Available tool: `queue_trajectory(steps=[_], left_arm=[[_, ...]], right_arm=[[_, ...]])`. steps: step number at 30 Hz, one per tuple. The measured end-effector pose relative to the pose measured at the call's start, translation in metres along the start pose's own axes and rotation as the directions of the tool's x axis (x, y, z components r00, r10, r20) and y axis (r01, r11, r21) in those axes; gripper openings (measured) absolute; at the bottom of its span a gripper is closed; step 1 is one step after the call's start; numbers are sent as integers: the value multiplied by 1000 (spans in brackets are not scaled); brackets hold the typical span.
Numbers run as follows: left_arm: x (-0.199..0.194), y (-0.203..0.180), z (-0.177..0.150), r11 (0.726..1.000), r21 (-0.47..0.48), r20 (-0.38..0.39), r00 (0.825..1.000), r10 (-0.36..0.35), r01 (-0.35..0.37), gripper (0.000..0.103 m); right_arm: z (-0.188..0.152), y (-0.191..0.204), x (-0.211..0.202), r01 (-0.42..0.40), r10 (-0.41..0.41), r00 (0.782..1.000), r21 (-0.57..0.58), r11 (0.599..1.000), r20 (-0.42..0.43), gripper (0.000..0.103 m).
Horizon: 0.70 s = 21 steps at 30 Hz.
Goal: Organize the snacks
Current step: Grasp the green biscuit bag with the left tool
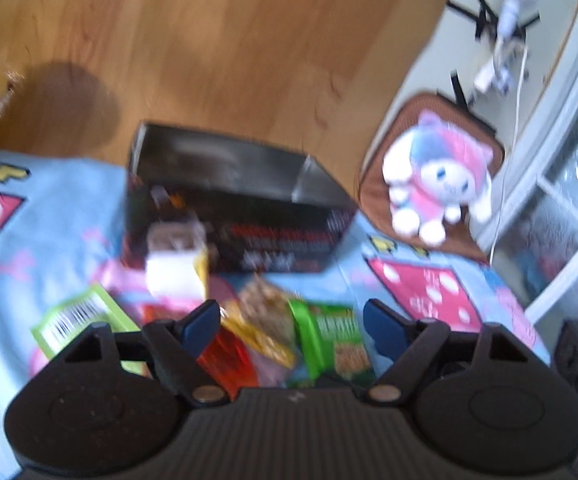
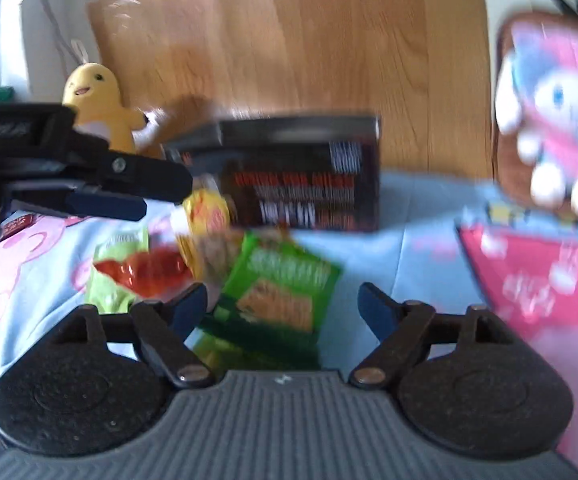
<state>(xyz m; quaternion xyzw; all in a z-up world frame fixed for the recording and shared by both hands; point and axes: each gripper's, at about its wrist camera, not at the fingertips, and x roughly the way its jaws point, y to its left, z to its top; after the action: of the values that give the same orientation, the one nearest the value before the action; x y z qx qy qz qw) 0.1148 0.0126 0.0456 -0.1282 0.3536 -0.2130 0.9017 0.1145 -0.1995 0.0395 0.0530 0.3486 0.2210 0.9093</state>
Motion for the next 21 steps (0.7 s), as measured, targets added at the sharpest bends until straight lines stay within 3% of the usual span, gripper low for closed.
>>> queue_trajectory(steps=[3, 12, 14, 15, 21], left_arm=[[6, -9, -9, 1000, 20, -42, 999, -13, 14, 75], [24, -28, -24, 999, 50, -120, 993, -14, 21, 74], [27, -30, -23, 998, 36, -124, 991, -49, 54, 62], [27, -31, -21, 996, 28, -134, 987, -86, 90, 47], [11, -39, 5, 994, 70, -49, 996, -76, 79, 46]], right_arm=[[-12, -1, -6, -21, 21, 1000, 12, 1000, -7, 67], [-35, -3, -42, -92, 84, 990, 58, 994, 116, 64], [-34, -1, -44, -95, 88, 988, 47, 994, 125, 64], [-34, 0, -44, -81, 75, 990, 39, 996, 122, 64], [-9, 9, -46, -59, 64, 979, -31, 998, 194, 64]])
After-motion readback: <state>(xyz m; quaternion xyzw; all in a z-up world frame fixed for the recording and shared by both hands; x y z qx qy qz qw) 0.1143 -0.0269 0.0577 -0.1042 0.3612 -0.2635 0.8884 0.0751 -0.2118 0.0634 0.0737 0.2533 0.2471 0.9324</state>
